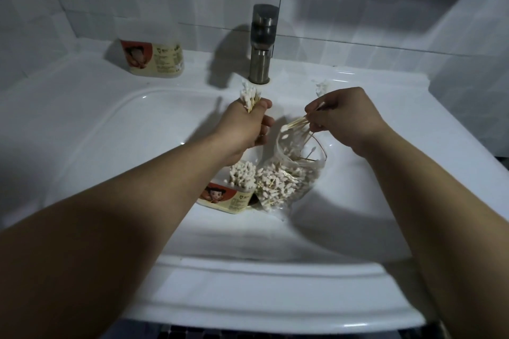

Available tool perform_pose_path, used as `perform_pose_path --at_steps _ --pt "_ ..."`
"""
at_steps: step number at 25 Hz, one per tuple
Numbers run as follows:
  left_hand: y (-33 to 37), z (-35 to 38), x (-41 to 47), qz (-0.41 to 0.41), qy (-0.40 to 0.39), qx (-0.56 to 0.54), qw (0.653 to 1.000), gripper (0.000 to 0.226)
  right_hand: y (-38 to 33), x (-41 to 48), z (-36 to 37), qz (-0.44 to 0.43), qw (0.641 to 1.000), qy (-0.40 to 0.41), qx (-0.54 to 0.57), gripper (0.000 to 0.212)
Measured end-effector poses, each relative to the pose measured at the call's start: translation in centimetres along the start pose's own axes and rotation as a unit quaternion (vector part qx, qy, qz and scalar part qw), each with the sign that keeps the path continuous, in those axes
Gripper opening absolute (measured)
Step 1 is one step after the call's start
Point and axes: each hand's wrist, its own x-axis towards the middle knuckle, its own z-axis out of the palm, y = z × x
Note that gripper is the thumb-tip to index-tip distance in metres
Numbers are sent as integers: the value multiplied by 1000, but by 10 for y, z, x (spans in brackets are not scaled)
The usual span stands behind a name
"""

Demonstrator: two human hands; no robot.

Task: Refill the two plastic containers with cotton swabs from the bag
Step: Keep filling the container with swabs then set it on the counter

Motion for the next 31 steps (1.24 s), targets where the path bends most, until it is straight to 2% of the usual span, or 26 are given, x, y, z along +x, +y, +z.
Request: perform_pose_path --at_steps 7,10,11,13,14,17,23,28,31 --pt "-7 2 6 66 -28 128 989 26 -9 -8 5 -46 997 -58 -13 16" --pt "-13 0 4 56 -89 127 986 26 -12 -13 8 -64 995 -77 10 13" --pt "-15 0 3 51 -117 135 983 33 -13 -14 9 -68 994 -84 20 12" --pt "-17 -2 3 55 -149 179 971 43 -13 -16 12 -67 992 -99 40 12" --pt "-17 -2 4 61 -153 193 967 41 -12 -16 13 -62 991 -105 51 10" --pt "-15 -3 6 53 -157 177 970 31 -11 -14 14 -43 990 -97 87 10" --pt "-15 -2 3 12 -133 180 975 18 -10 -7 2 0 987 -19 159 11" --pt "-6 -1 0 20 -74 159 984 33 -6 -4 1 5 991 -15 131 13" --pt "-4 -1 -4 27 -76 132 988 36 -7 -6 3 -4 993 -27 116 10"
